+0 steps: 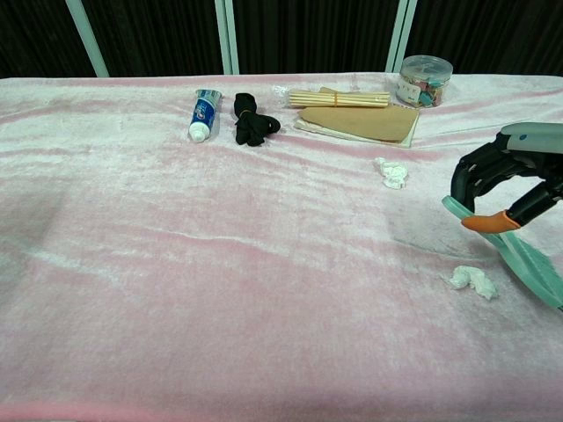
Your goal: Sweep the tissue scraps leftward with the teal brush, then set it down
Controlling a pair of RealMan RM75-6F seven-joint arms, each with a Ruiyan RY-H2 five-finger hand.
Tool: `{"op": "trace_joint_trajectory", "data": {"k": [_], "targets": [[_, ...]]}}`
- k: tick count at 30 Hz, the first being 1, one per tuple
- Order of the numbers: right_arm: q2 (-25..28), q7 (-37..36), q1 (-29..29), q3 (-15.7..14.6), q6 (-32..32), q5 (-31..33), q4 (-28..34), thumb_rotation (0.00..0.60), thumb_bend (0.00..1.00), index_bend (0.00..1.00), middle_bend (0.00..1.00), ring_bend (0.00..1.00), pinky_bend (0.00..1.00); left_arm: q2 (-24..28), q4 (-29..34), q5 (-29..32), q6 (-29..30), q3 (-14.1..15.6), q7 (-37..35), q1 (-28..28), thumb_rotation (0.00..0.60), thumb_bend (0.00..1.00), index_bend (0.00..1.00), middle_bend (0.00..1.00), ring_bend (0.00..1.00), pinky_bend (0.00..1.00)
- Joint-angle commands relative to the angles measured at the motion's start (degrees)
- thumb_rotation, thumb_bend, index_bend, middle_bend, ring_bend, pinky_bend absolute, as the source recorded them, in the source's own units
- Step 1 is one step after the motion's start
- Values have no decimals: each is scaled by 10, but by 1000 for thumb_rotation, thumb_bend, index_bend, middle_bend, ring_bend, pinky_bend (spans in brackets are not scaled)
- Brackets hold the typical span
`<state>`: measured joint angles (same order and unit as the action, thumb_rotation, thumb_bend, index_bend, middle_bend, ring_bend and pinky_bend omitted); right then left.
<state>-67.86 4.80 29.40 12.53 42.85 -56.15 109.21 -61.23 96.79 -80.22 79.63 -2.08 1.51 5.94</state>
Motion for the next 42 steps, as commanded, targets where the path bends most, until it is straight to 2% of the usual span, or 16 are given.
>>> {"op": "trace_joint_trajectory", "data": {"k": [1,14,24,31,38,42], "targets": [[-7,-14,-1,-3,3,-8,6,600,429,659,604,307,183,0,0,0,-1,0,-1,0,600,251,33,55,0,33],[-63,-83,-12,-2,53,-70,5,600,429,680,626,329,183,1,-1,0,-1,0,-1,0,600,251,33,55,7,33],[-92,-113,0,1,55,-77,0,600,430,691,641,339,183,1,-1,1,-1,0,1,0,600,251,34,55,8,34],[-127,-184,10,27,52,-81,-5,600,429,706,653,352,183,1,-2,1,0,-1,-1,0,600,251,34,55,8,34],[-125,-262,18,64,51,-106,14,600,429,718,657,352,183,0,-3,1,-1,-1,0,1,600,251,34,55,8,34],[-113,-281,20,74,54,-118,20,600,429,718,656,352,183,1,-3,1,-1,-1,-2,1,600,251,34,55,8,34]]}}
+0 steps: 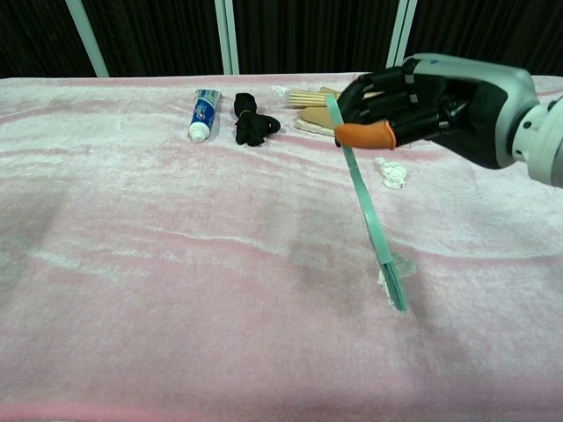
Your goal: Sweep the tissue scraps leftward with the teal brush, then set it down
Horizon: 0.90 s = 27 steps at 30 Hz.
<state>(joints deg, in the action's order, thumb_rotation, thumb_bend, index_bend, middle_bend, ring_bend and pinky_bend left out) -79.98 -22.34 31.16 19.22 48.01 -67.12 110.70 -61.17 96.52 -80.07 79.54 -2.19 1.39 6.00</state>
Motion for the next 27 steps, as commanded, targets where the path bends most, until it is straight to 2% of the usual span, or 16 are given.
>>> {"op": "trace_joint_trajectory", "data": {"k": [1,4,11,21,27], "targets": [[12,-11,2,7,4,-11,5,600,429,718,657,352,183,0,0,0,0,0,-1,0,600,251,34,55,8,34],[27,2,-2,4,17,-13,-3,600,430,718,658,353,183,1,0,-1,0,0,-2,0,600,251,34,55,8,34],[54,55,-7,-37,18,-1,-14,600,429,718,659,353,183,-1,1,-1,2,0,4,0,600,251,34,55,8,34],[13,55,-3,-67,16,-4,-30,600,429,726,660,354,183,-1,1,0,2,0,5,0,600,251,34,55,8,33],[-21,47,7,-63,19,-4,-40,600,429,727,662,354,183,-1,0,0,1,-1,2,0,600,251,34,55,8,33]]}}
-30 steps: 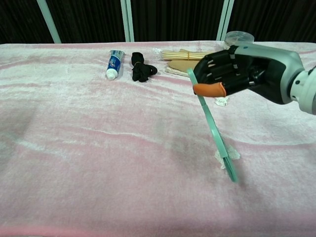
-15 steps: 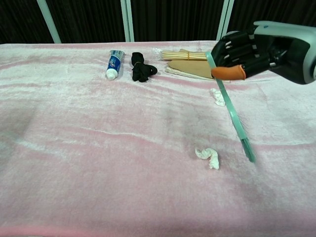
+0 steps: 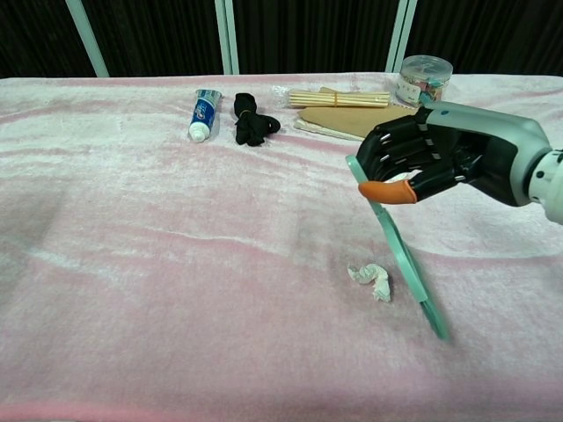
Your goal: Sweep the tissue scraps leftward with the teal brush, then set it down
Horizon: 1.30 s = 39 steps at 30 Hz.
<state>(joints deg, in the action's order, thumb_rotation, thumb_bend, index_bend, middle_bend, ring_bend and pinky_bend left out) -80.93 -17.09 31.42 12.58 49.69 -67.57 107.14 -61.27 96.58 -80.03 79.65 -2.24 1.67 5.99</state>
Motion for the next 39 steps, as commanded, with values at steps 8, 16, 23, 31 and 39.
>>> {"op": "trace_joint_trajectory", "data": {"k": [8,16,23,31,39], "targets": [[-33,-64,8,17,-3,-3,11,600,430,735,669,362,183,1,-1,-1,-2,0,-3,1,600,251,34,55,8,34],[-30,-106,20,58,6,-22,-1,600,430,736,671,362,183,1,-2,-1,-2,0,-5,1,600,251,34,55,8,34],[-28,-67,49,95,9,19,-87,600,430,740,671,362,183,2,-2,-2,0,1,-4,0,600,251,34,55,8,33],[-54,-70,99,125,-16,38,-211,600,431,743,667,362,183,0,0,1,0,0,4,0,600,251,34,55,8,34],[-94,-90,146,127,-26,-2,-343,600,447,750,666,362,183,-1,0,10,-5,-2,11,2,600,251,34,55,8,33]]}}
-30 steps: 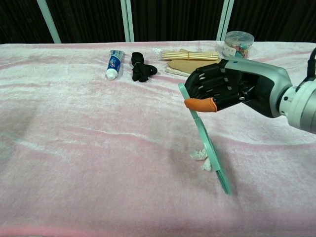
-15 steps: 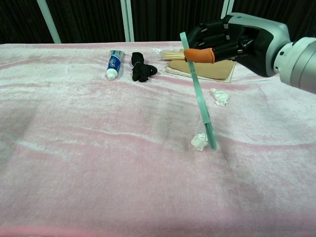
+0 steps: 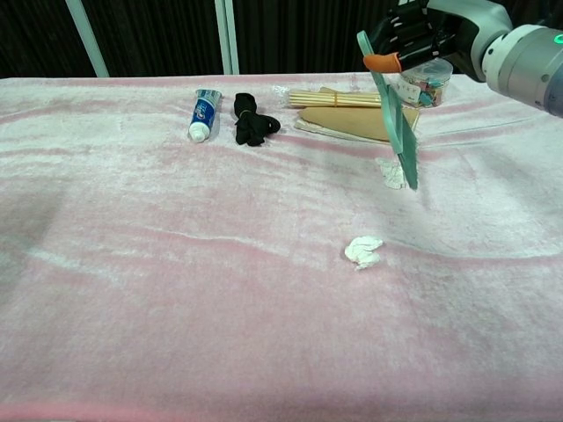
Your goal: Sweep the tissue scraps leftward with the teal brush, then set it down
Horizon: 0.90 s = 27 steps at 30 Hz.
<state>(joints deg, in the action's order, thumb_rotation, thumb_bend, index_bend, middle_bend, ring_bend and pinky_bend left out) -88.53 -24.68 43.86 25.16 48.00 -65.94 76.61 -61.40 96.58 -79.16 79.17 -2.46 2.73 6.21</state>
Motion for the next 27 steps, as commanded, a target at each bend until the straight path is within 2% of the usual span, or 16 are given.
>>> {"op": "trace_joint_trajectory", "data": {"k": [1,8,15,27], "targets": [[-21,-20,26,0,-11,-24,-49,600,448,750,666,362,183,0,0,2,-1,-1,2,0,600,251,34,55,8,33],[-42,-56,48,-17,-28,-55,-115,600,451,754,668,360,182,1,1,2,1,0,4,0,600,251,34,55,9,34],[-54,-68,69,-55,-45,-99,-183,600,459,754,668,359,174,1,1,1,3,1,4,-2,600,251,34,55,9,33],[-60,-64,71,-88,-52,-113,-210,600,467,761,680,359,174,1,2,1,2,2,6,-2,600,251,34,55,10,34]]}}
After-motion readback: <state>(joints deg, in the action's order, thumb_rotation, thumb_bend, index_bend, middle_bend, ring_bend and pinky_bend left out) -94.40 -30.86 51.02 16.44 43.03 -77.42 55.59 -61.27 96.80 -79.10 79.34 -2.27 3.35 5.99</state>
